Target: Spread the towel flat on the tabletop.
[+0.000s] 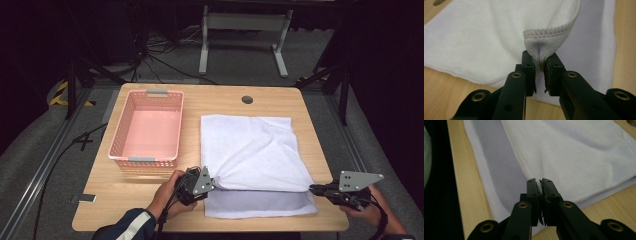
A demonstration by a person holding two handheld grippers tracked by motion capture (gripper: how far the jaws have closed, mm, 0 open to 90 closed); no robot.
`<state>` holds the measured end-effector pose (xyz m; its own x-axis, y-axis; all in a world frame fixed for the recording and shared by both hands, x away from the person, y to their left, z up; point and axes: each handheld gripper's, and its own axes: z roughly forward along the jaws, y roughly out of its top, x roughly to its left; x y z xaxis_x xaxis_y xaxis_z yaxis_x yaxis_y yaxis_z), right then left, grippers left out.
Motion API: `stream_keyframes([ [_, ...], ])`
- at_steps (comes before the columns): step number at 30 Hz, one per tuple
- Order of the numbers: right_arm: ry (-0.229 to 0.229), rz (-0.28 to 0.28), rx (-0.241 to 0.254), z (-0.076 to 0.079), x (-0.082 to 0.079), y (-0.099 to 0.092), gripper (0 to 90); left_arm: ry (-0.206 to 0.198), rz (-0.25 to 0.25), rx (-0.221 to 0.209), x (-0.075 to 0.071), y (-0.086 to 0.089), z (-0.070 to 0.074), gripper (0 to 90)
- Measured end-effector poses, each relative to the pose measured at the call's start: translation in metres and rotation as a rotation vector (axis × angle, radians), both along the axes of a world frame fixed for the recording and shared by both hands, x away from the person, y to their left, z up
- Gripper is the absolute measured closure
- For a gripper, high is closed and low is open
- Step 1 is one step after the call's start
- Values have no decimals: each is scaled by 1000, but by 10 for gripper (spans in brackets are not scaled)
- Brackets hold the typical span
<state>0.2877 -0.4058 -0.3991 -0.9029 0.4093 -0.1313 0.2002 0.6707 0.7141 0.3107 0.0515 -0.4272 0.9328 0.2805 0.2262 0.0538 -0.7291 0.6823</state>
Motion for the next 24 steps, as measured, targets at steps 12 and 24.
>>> stream_keyframes([
  [12,172,78,-129,-37,-14,-3,738,191,62,-8,-13,26,-19,319],
  [24,95,-56,-46,-23,11,10,642,154,-84,32,-8,-18,-23,469],
])
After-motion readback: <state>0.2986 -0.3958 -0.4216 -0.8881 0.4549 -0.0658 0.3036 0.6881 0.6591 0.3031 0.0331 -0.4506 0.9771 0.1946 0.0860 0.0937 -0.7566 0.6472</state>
